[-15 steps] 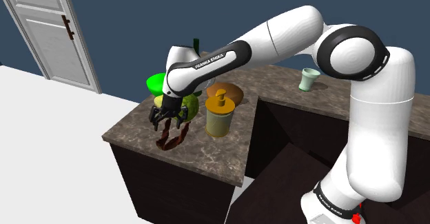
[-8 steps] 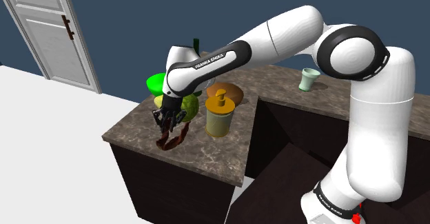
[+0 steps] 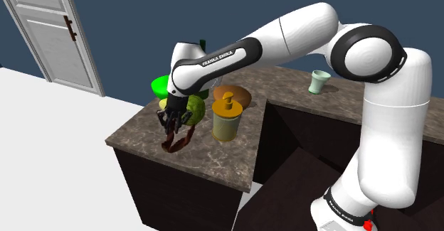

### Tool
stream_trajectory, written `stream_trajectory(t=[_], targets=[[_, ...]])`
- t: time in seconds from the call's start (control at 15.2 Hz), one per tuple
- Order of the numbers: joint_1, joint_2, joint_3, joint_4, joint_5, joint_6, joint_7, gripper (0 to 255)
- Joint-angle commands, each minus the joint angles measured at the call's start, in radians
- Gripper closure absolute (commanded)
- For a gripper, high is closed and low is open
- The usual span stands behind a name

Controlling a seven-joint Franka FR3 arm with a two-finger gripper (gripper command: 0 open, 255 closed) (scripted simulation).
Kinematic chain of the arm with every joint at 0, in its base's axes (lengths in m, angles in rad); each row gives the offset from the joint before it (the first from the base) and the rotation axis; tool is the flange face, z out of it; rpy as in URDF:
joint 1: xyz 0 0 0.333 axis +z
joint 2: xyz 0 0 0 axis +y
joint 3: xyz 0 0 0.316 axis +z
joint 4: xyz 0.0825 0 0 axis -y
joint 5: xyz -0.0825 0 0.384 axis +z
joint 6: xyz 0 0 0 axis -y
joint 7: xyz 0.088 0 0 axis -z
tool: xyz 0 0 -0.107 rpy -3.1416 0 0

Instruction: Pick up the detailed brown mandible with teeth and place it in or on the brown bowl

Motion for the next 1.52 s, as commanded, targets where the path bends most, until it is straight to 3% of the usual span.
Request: stream_trajectory(t=[0.0, 1.45], targets=[[-0.003, -0.014, 0.001, 0.008, 0.001, -0.021, 0.002, 255], [-0.011, -0.108, 0.005, 0.177, 0.000, -0.278, 0.051, 255]])
